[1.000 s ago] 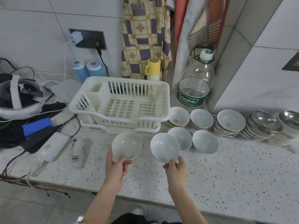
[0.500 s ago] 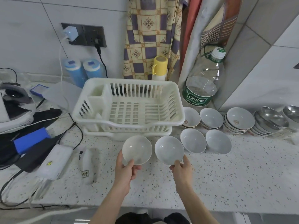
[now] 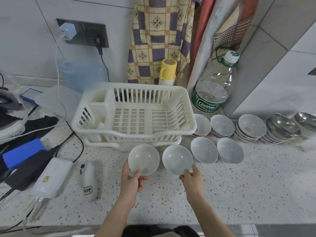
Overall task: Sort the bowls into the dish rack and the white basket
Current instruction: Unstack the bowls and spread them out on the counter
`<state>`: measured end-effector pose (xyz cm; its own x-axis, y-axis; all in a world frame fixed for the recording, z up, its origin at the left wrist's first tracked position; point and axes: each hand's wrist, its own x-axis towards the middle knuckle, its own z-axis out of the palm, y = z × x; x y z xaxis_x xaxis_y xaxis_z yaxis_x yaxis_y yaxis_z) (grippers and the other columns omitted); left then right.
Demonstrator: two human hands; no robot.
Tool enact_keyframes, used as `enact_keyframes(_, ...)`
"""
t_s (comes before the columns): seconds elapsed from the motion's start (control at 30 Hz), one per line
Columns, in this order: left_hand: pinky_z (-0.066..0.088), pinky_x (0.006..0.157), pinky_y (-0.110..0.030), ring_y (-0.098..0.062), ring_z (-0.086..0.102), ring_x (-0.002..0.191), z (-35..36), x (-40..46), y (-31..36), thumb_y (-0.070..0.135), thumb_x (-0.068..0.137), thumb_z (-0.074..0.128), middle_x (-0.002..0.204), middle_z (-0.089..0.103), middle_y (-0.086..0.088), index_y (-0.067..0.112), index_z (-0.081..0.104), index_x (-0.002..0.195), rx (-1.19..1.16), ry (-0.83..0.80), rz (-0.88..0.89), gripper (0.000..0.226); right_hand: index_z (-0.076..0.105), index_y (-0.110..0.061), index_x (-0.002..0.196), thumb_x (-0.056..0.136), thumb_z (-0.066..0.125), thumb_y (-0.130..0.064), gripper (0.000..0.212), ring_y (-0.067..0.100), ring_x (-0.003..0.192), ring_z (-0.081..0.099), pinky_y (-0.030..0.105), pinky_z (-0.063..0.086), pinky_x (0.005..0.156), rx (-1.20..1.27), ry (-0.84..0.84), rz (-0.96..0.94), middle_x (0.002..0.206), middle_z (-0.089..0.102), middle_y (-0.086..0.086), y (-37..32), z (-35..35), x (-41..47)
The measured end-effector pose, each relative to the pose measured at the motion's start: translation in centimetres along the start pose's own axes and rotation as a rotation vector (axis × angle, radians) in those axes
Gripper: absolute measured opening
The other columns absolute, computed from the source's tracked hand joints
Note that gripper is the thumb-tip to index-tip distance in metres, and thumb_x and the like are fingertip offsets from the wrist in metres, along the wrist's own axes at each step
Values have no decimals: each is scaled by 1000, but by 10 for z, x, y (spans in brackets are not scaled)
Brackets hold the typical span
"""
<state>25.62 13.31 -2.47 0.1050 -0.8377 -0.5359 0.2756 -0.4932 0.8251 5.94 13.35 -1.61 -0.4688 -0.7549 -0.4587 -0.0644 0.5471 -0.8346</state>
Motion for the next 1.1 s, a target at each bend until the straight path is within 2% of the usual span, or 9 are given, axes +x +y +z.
enact_keyframes(0.23, 33, 36, -21, -9, 60, 49, 0, 3, -2, 8, 102, 49, 99, 68, -31, 40, 35, 145, 38, -4, 5, 55, 50, -24, 139, 94, 40, -2, 52, 16, 61, 54, 28, 45, 55, 24, -5, 27, 68, 62, 9, 4, -1, 6)
enact_keyframes(0.47, 33, 37, -24, -14, 52, 46, 2, 6, -7, 15, 101, 53, 79, 75, -21, 40, 32, 144, 47, -10, -8, 54, 52, -24, 135, 93, 44, -4, 48, 13, 53, 52, 27, 44, 52, 28, -24, 62, 60, 63, 4, 7, -2, 13)
enact_keyframes(0.6, 34, 38, -23, -17, 50, 45, -2, 9, -7, 25, 102, 52, 88, 76, -22, 45, 31, 140, 2, -58, -81, 48, 49, -26, 139, 94, 46, -8, 48, 11, 50, 52, 26, 44, 51, 20, -28, 48, 56, 63, 1, 7, -1, 13)
enact_keyframes(0.73, 35, 37, -24, -17, 55, 44, -6, 8, -9, 24, 104, 47, 93, 77, -21, 46, 30, 138, -11, -105, -110, 44, 49, -25, 138, 94, 45, -9, 47, 8, 47, 52, 23, 43, 48, -2, -38, 39, 56, 63, 1, 6, -2, 14)
enact_keyframes(0.93, 37, 36, -23, -17, 61, 47, -6, 7, -9, 24, 104, 48, 94, 77, -18, 46, 26, 142, 9, -132, -108, 49, 49, -23, 138, 94, 44, -8, 47, 7, 46, 51, 17, 41, 43, -21, -45, 34, 58, 64, 3, 4, -3, 13)
enact_keyframes(1.1, 39, 38, -23, -17, 64, 52, -8, 9, -6, 24, 102, 52, 94, 78, -15, 47, 26, 142, 42, -130, -105, 53, 49, -22, 138, 94, 45, -8, 47, 5, 43, 51, 18, 41, 42, -26, -54, 32, 57, 64, 2, 3, -3, 12)
